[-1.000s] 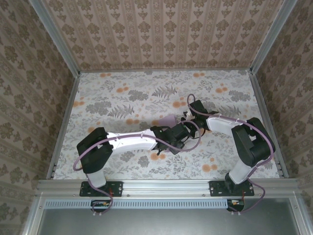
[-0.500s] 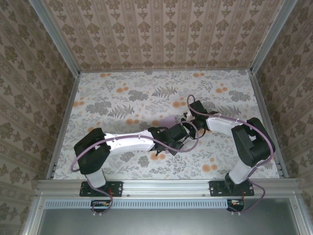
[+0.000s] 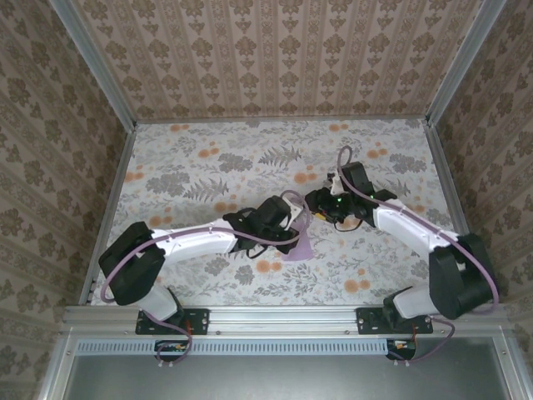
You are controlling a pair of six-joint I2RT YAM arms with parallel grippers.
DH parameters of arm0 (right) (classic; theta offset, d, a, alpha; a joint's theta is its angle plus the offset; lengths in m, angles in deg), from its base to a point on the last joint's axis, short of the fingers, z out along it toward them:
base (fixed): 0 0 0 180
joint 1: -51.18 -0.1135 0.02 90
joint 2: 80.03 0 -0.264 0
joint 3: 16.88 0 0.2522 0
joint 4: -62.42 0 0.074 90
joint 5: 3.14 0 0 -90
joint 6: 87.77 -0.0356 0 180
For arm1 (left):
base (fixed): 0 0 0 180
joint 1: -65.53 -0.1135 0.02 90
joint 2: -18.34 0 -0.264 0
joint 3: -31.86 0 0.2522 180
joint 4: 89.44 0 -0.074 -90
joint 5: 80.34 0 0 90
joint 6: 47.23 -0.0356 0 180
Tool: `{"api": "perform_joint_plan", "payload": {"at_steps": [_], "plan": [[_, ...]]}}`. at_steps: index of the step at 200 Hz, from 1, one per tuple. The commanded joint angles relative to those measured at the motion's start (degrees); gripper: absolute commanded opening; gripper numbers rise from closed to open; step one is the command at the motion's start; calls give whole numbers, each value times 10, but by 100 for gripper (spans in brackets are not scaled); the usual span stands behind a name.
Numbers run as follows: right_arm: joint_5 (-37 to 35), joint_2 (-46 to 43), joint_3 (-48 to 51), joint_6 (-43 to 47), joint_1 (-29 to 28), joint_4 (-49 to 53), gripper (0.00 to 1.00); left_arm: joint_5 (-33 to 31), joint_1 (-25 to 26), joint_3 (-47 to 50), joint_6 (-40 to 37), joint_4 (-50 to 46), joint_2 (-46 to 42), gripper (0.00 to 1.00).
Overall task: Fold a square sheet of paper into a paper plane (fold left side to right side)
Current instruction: Fold the triangle a second time at the center of the table.
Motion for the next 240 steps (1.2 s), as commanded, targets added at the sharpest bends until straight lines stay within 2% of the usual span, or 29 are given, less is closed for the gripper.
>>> {"api": "perform_joint_plan", "payload": {"at_steps": [1,22,60,83,168,240], "plan": [[-24,-46,46,13,0,17,39,63,-15,31,42,51,-14,8],[-26,-76,98,-1,-6,0,28,90,-27,44,55,67,-11,9],[-34,-91,164,-28,-36,-34,7,98,-38,65,68,80,-16,10],[-46,-78,179,-41,-61,-49,0,105,-51,76,76,93,-17,10],[-102,12,146,-48,-153,-65,0,111,-69,86,83,91,-12,10],[-114,80,127,-46,-168,-22,0,109,-83,81,71,60,-2,10]]}}
